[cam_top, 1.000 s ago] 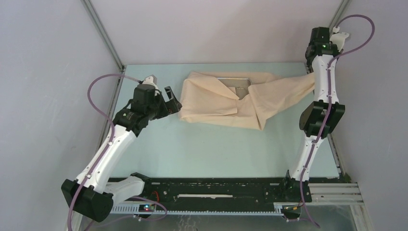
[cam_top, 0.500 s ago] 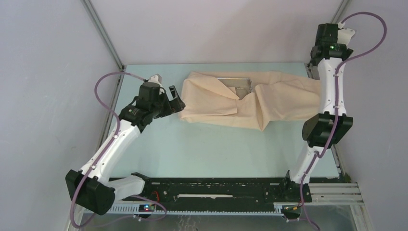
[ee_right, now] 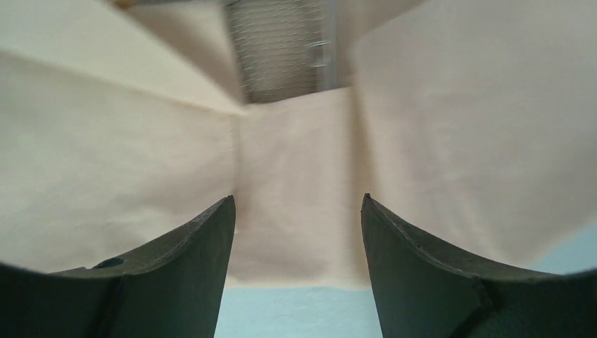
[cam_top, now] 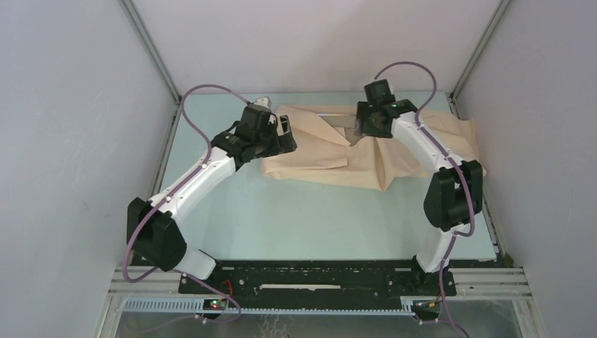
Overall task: Open and lay out the surgical kit
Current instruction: Open the surgical kit at the center of the board.
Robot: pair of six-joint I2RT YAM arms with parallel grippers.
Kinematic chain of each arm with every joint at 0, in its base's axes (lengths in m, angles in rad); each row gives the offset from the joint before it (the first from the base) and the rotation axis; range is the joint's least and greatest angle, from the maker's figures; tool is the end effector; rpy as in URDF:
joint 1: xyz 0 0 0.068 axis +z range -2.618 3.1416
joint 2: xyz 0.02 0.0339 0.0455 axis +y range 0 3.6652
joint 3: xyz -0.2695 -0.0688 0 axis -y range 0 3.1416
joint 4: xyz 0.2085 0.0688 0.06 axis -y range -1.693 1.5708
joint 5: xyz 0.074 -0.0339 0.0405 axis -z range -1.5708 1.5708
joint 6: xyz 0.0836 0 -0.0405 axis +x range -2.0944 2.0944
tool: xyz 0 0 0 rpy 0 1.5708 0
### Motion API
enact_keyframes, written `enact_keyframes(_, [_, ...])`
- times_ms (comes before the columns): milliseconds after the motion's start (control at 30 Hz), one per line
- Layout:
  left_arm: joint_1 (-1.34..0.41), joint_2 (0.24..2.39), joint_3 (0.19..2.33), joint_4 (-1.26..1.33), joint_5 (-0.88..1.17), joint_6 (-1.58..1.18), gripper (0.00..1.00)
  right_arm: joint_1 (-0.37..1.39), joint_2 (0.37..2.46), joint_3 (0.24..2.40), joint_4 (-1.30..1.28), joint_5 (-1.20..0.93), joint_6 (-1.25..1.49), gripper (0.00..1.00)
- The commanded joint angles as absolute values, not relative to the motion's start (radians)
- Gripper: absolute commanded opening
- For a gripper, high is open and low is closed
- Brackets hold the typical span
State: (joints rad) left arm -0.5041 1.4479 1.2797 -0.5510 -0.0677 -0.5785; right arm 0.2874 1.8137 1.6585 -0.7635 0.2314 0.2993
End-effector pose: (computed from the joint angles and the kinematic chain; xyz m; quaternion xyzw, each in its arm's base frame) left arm 0.2838 -0.1501 0.3015 -0.0478 0.9090 -0.1863 0.3697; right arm 0.3836 0.0934 0.2786 0.0426 0.9407 -0.0127 0.3362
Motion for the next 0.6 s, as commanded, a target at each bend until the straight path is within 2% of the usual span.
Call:
enact_keyframes(0, [-0.519,1.468,1.358,-0.516,-0.135,-0.560,0.96,0.363,1.837,1.661,-0.638,0.086,0.365,0.73])
enact_keyframes(200, [-0.518,1.455,1.351,-0.538,-0.160,-0.535,0.96,0.420,1.863,1.571,-0.604,0.061,0.435,0.72])
enact_keyframes(567, [-0.518,1.474,1.318,-0.477,-0.121,-0.508,0.96,0.425,1.880,1.422,-0.494,-0.094,0.516,0.78])
